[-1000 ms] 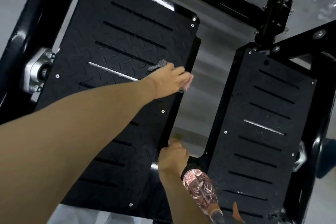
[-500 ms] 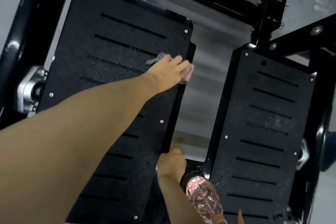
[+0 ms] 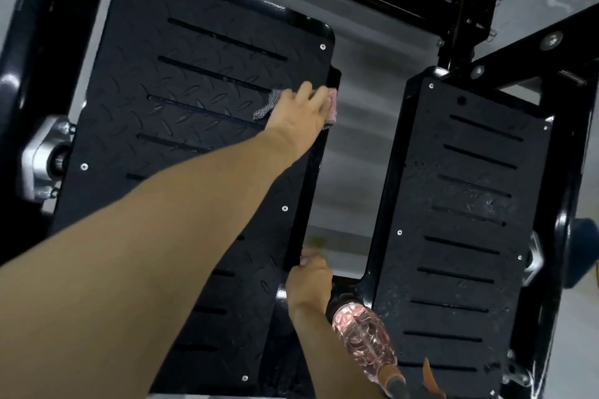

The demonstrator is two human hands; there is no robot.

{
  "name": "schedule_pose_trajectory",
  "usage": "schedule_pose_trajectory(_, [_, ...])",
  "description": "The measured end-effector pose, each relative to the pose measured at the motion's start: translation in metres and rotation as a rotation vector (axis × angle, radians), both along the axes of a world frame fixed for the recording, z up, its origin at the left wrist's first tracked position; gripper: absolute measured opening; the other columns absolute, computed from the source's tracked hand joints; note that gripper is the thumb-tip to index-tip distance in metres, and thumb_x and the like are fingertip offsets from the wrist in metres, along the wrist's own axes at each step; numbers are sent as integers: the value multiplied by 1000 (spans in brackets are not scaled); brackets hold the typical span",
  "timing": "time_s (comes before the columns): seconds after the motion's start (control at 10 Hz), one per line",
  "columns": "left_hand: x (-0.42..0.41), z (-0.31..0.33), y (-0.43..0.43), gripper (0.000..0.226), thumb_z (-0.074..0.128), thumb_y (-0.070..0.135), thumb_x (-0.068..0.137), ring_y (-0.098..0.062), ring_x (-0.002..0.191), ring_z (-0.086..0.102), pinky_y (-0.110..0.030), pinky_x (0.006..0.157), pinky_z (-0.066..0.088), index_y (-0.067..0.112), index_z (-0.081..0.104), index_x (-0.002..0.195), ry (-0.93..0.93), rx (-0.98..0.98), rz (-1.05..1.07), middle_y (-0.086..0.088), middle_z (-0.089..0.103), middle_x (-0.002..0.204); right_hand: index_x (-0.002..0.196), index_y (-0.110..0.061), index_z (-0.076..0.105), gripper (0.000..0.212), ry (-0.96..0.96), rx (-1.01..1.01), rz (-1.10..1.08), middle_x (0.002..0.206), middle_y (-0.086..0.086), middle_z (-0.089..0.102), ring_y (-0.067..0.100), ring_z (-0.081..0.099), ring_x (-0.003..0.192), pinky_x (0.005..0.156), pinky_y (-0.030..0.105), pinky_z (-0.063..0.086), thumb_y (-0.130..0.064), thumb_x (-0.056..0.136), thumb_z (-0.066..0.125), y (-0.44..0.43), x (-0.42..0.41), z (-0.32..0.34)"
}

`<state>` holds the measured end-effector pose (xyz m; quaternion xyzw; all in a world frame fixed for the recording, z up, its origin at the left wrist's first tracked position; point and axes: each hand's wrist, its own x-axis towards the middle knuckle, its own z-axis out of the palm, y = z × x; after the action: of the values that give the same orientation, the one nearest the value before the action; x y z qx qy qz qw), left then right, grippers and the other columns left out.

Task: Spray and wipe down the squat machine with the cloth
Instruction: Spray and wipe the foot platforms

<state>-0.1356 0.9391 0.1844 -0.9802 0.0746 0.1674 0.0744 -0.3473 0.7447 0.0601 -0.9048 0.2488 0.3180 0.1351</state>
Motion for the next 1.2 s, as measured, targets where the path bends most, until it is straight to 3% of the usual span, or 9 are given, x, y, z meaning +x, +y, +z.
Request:
schedule_pose_trajectory(0.1, [-31,3,-7,80,58,14,83,-29,116,36,-37,88,43,1,11,147,42,-13,-53,-12,27,135,103,-23,61,30,59,140,-62,89,-7,56,17,59,86,69,22,43,-1,86,48,44,33,104])
schedule_pose_trajectory(0.3, [-118,-2,-24,74,49,13,89,-30,113,37,-39,88,42,2,7,149,59,-56,-198,-13,27,134,120,1,59,47,-41,179,99,117,17,61,29,56,107,87,28,47,15,81,39,41,12,114])
schedule_pose_trajectory(0.5, [-194,2,-51,65,44,14,92,-29,114,37,-39,90,42,2,14,148,99,-60,-194,-13,27,134,147,5,26,67,-94,142,407,154,19,20,28,14,145,118,27,11,12,83,43,25,-36,123])
schedule_pose_trajectory(0.6, [-231,2,-66,70,44,15,93,-29,115,36,-42,93,42,1,5,150,119,-62,-178,-12,26,136,151,-1,8,73,-84,146,520,159,12,-8,23,-8,148,119,26,-2,8,88,43,11,-64,134])
schedule_pose_trajectory(0.7, [-265,4,-79,72,48,18,93,-28,118,35,-44,96,41,4,7,151,150,-52,-154,-10,24,135,152,-3,5,73,-40,172,606,160,9,-10,21,-9,148,119,26,0,7,89,43,-1,-87,141])
schedule_pose_trajectory(0.9, [-330,8,-99,69,53,22,90,-28,117,32,-46,95,40,8,20,149,273,-50,-193,-11,13,130,153,-10,6,75,69,196,603,160,0,-7,14,-2,147,113,29,32,5,91,45,-25,-114,151])
schedule_pose_trajectory(1.0, [-359,11,-107,67,50,23,91,-29,116,32,-47,95,39,5,20,148,324,-19,-267,-12,17,130,153,-8,8,70,98,186,600,160,1,-6,15,1,148,115,29,28,4,93,42,-37,-122,150])
schedule_pose_trajectory(1.1, [-376,15,-108,72,40,19,95,-30,118,34,-47,97,40,-7,-5,146,337,-21,-403,-15,20,132,152,-5,11,67,105,160,610,160,5,-3,18,4,147,115,28,27,4,93,40,-46,-128,148])
schedule_pose_trajectory(1.2, [-365,13,-96,76,42,15,94,-30,121,35,-45,93,43,-3,-8,148,269,30,-561,-17,18,141,151,-4,15,65,98,154,592,160,6,-1,20,7,147,114,29,29,4,92,42,-49,-135,145])
